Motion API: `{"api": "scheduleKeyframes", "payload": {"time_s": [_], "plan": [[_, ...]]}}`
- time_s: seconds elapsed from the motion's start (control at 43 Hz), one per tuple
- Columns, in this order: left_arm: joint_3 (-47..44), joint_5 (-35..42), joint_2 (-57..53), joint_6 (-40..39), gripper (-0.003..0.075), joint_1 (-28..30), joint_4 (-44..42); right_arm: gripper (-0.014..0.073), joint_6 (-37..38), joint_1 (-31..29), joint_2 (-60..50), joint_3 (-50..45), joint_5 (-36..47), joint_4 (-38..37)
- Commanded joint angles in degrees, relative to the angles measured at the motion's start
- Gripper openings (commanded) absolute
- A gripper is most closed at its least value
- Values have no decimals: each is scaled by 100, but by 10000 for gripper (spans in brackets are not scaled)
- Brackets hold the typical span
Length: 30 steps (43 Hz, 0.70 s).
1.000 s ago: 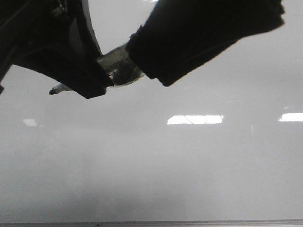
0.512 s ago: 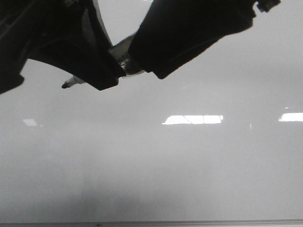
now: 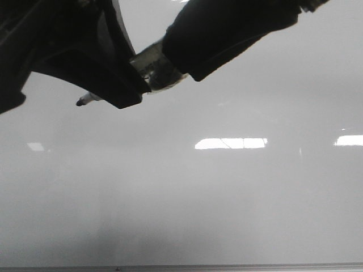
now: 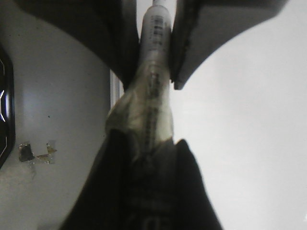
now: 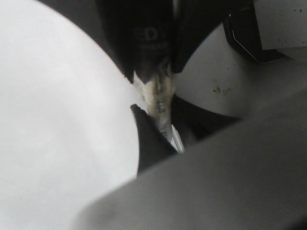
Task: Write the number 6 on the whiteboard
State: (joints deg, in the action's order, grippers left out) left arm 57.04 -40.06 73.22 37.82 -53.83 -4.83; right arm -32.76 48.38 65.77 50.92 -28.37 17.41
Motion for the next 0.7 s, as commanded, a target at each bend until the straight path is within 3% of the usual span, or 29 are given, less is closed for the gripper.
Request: {"api": "scheduleKeyframes", "payload": {"time_s": [0.0, 0.116, 0.163, 0.372, 0.512, 0.674], "plan": [[187, 527, -161, -142, 284, -51, 73, -59, -43, -76, -197, 162, 273, 43], [187, 597, -161, -159, 459, -51, 97, -59, -37, -286, -499, -160, 276, 43], [174, 622, -161, -159, 492, -51, 97, -59, 0, -395, -666, -330, 284, 43], [174, 524, -161, -159, 489, -51, 151, -59, 417, -1212, -1667, -1208, 273, 43], [174, 335, -161, -159, 347, -51, 239, -59, 524, -1872, -2251, -1659, 360, 43], [174, 202, -161, -256, 14, -51, 310, -59, 518, -2156, -2489, -1734, 357, 48]]}}
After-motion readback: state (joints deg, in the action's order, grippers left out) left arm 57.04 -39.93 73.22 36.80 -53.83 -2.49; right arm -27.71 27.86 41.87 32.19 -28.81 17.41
